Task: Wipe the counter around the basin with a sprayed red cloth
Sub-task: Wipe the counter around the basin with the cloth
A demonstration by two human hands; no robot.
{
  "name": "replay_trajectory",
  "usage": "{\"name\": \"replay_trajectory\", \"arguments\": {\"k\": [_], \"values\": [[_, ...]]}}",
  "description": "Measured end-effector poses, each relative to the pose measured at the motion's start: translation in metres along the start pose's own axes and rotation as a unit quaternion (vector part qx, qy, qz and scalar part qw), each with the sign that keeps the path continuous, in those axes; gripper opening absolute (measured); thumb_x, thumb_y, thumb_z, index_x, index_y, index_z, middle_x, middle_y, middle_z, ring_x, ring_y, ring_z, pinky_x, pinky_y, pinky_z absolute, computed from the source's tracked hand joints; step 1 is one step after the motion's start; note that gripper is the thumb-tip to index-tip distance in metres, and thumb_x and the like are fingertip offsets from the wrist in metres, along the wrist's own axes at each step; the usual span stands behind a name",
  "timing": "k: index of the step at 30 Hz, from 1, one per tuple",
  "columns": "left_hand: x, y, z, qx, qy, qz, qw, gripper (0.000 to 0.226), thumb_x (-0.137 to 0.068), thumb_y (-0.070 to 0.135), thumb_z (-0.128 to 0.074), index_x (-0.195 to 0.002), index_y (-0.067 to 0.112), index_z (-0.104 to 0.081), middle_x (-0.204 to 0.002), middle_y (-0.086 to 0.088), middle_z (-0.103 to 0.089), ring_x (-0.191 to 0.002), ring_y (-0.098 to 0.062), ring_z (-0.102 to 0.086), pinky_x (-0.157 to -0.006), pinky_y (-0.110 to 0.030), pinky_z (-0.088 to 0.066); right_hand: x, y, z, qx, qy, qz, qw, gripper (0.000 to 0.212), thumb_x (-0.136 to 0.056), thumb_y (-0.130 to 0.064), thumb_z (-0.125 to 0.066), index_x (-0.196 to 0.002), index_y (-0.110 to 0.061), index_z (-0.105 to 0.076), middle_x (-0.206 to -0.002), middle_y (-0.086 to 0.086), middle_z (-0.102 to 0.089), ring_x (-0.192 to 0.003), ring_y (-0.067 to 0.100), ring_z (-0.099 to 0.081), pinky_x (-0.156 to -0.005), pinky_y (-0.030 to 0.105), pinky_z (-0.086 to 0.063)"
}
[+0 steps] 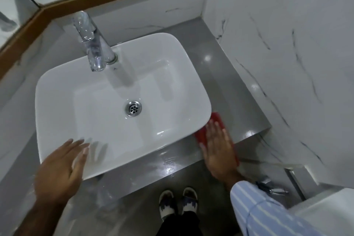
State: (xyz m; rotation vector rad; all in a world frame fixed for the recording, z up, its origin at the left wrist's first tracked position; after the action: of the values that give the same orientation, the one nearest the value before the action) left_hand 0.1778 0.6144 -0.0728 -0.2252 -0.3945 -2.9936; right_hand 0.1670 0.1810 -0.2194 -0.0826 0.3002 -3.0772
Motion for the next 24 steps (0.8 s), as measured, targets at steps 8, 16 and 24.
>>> {"name": "replay_trajectory", "arguments": {"k": [8, 16, 24], "values": [[0.001, -0.002, -0.003, -0.020, 0.034, -0.016, 0.999, 0.069, -0.104, 0.054, -0.029, -0.126, 0.013, -0.080, -0.134, -0.010, -0.077, -0.139, -0.032, -0.064, -0.116, -0.050, -0.050, -0.007, 0.015, 0.005, -0.017, 0.028, -0.052, 0.998, 0.073, -0.108, -0.049, -0.034, -0.165, -0.008, -0.017, -0.174, 0.014, -0.018, -0.162, 0.028, -0.013, -0.129, 0.054, -0.019], [0.001, -0.001, -0.001, -0.028, 0.017, -0.029, 0.999, 0.074, -0.102, 0.058, -0.025, -0.132, 0.015, -0.077, -0.139, -0.009, -0.075, -0.142, -0.031, -0.062, -0.117, -0.050, -0.049, 0.043, -0.113, -0.030, -0.015, -0.034, 0.174, 0.984, 0.075, -0.106, -0.050, -0.040, -0.165, -0.010, -0.017, -0.174, 0.010, -0.017, -0.161, 0.027, -0.018, -0.126, 0.051, -0.027], [0.010, -0.023, -0.014, -0.046, 0.148, -0.069, 0.985, 0.062, -0.110, 0.050, -0.030, -0.137, 0.011, -0.070, -0.149, -0.014, -0.066, -0.148, -0.038, -0.053, -0.132, -0.058, -0.023, 0.034, -0.103, -0.023, -0.018, 0.099, -0.083, 0.991, 0.065, -0.109, -0.034, -0.045, -0.159, 0.003, -0.028, -0.168, 0.025, -0.028, -0.158, 0.038, -0.026, -0.125, 0.059, -0.027]]}}
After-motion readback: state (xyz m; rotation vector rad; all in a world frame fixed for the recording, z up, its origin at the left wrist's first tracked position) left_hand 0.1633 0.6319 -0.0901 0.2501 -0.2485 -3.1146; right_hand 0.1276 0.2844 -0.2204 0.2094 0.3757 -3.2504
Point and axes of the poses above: each hand's wrist, its own x-axis away from the middle knuckle, its own z-axis out of the back of the hand, y = z × x, the point moved 1 cm from there along -x, towards the middle knuckle
